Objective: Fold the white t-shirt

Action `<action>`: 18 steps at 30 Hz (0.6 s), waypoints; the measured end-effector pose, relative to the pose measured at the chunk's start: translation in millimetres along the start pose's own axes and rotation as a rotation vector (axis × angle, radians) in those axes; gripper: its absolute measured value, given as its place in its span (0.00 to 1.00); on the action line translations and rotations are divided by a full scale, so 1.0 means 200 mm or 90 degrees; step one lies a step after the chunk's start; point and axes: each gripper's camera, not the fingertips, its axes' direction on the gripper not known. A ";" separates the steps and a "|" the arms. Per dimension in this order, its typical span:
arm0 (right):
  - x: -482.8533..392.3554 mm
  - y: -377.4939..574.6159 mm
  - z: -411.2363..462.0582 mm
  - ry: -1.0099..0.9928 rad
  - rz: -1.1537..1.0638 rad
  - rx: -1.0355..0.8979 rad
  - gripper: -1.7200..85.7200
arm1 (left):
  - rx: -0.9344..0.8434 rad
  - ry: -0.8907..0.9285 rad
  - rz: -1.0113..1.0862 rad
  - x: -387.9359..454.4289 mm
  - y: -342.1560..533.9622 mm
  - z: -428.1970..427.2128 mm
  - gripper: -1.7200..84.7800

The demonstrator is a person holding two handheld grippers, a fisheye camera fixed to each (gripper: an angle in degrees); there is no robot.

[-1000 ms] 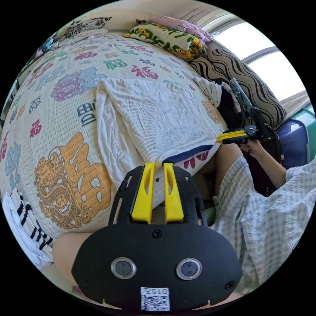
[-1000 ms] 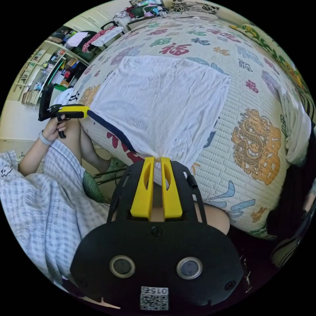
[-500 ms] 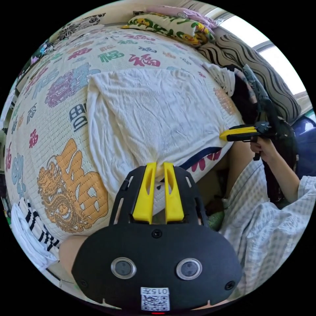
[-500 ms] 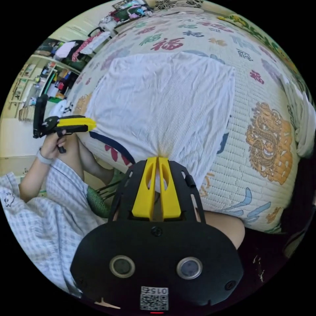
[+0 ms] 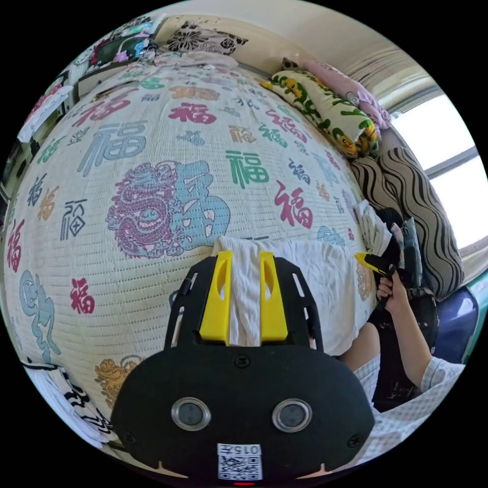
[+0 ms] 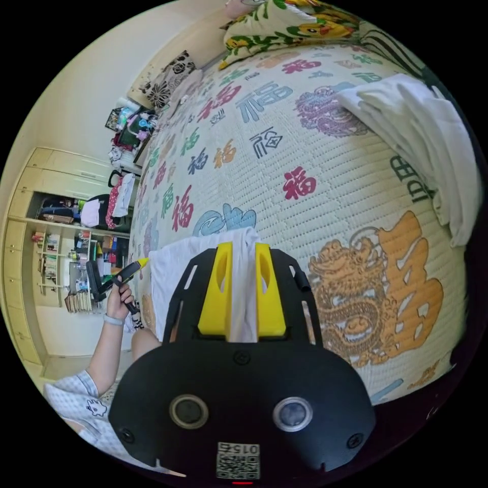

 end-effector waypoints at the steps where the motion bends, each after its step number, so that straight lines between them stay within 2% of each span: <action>1: -0.01 -0.03 0.06 0.005 -0.002 -0.021 0.09 | -0.023 0.001 -0.005 -0.02 -0.01 0.04 0.10; 4: -0.03 -0.07 0.14 0.049 -0.023 -0.041 0.04 | -0.015 -0.014 -0.010 -0.06 0.02 0.04 0.04; 8: -0.04 -0.08 0.18 0.085 -0.033 -0.026 0.03 | -0.008 -0.056 0.010 -0.12 0.08 0.01 0.02; 16: -0.26 0.07 0.23 0.202 -0.121 -0.025 0.08 | 0.011 -0.048 0.020 -0.14 0.25 -0.09 0.10; 18: -0.31 0.17 0.23 0.189 -0.151 -0.034 0.08 | 0.031 -0.051 0.026 -0.13 0.35 -0.16 0.10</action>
